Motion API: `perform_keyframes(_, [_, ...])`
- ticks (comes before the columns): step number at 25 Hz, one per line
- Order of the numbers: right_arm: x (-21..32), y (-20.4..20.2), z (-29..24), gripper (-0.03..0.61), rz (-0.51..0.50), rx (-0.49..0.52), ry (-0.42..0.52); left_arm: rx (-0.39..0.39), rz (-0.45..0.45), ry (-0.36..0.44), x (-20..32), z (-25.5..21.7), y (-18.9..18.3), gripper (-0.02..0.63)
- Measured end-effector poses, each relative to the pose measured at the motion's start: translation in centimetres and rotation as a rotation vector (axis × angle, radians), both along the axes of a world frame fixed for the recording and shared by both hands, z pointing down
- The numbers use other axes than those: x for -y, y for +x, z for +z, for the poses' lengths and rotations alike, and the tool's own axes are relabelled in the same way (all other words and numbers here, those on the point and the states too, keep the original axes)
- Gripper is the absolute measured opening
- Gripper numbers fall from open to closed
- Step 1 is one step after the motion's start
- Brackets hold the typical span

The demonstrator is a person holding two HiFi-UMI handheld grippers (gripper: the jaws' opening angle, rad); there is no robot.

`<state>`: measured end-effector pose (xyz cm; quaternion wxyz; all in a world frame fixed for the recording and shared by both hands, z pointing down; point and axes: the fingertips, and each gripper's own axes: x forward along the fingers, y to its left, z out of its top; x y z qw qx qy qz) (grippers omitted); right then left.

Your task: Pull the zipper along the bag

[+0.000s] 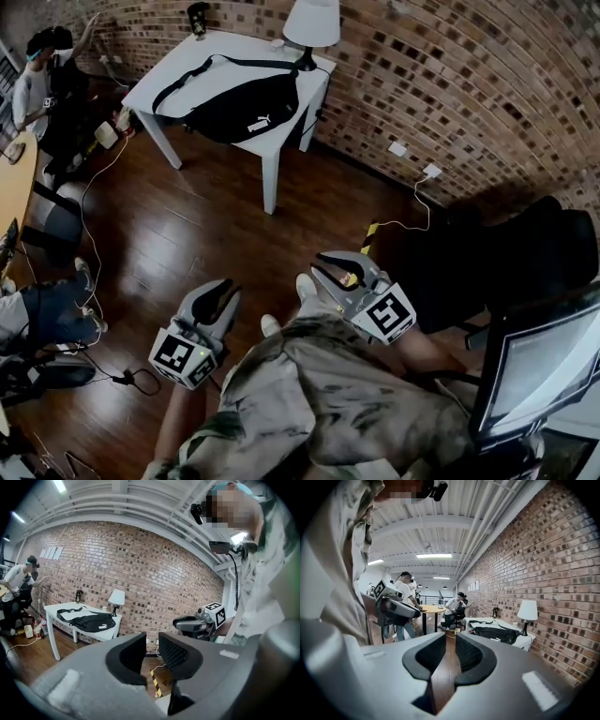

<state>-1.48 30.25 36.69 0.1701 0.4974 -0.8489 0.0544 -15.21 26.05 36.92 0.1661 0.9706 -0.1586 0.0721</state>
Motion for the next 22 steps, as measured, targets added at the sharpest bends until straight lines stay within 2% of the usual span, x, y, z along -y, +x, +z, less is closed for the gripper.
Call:
perform_keyframes(6, [-0.9, -1.8, -0.5, 0.069, -0.019, 0.013, 0.037, 0.033, 0.005, -0.010, -1.1, -0.8, -0.8, 0.086])
perform_keyframes(10, [-1.8, -2.5, -0.9, 0.061, -0.004, 0.001, 0.033, 0.023, 0.010, -0.006, -1.8, -0.4, -1.6, 0.086])
perform_keyframes(14, [-2.5, -3.0, -0.4, 0.060, -0.035, -0.015, 0.051, 0.019, -0.008, -0.002, -2.7, -0.2, -1.9, 0.086])
perform_keyframes(19, [-5.0, 0.1, -1.4, 0.058, -0.032, -0.025, 0.065, 0.000, 0.028, -0.014, -5.2, 0.3, 1.4, 0.086])
perform_keyframes(22, [-3.2, -0.9, -1.3, 0.055, -0.043, 0.000, 0.064, 0.006, 0.002, -0.009, -4.1, 0.5, 0.3, 0.086])
